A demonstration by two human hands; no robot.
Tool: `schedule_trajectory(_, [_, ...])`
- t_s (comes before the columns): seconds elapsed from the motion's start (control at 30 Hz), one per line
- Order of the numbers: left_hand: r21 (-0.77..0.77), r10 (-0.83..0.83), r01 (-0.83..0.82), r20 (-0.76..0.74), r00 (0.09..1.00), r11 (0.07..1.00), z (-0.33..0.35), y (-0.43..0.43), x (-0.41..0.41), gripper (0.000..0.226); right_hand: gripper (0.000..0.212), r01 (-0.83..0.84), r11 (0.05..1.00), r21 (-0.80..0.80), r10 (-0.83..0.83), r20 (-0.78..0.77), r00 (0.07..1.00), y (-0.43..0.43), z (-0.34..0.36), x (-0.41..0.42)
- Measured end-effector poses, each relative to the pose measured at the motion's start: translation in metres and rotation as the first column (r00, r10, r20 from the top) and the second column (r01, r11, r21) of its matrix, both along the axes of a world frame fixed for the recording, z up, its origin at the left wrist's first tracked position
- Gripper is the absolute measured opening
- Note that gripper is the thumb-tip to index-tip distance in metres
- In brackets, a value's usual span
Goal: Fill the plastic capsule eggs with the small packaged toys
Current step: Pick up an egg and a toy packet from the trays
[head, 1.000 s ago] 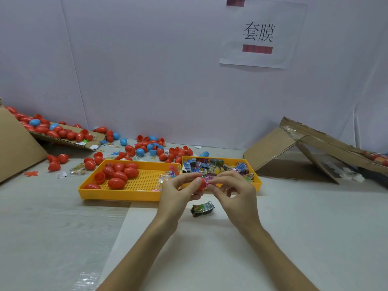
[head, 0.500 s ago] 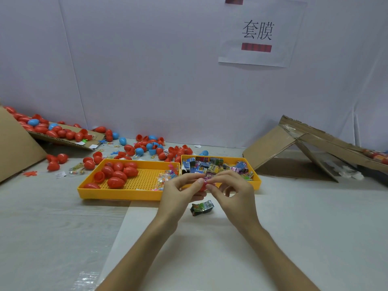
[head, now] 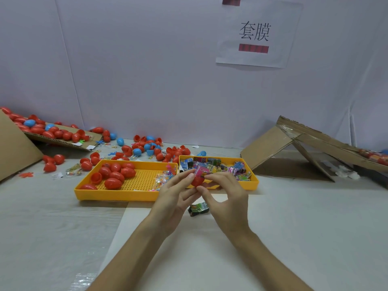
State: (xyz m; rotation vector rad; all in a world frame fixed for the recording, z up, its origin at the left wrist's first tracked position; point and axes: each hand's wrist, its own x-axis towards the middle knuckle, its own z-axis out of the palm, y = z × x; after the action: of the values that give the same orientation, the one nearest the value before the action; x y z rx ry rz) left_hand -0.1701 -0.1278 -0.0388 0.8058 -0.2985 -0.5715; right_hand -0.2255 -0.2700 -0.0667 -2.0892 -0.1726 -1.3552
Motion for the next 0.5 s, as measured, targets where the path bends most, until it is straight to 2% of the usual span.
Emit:
schedule_trajectory(0.13, [-0.026, -0.050, 0.049, -0.038, 0.998, 0.998, -0.0014, 0.0001, -0.0018, 0.044, 0.030, 0.041, 0.999, -0.017, -0.040, 0.015, 0.999, 0.0031, -0.0028, 0.0005])
schedule_trajectory(0.27, [0.041, -0.018, 0.019, -0.034, 0.999, 0.999, -0.0022, -0.0023, -0.0034, 0.039, 0.029, 0.077, 0.997, -0.025, -0.076, 0.031, 0.997, 0.0040, -0.0028, -0.0004])
schedule_trajectory(0.5, [-0.068, -0.054, 0.049, -0.079, 0.995, 0.996, -0.0031, -0.0043, -0.0034, 0.047, 0.027, 0.112, 0.992, -0.050, -0.108, 0.084, 0.991, 0.0037, -0.0030, -0.0008])
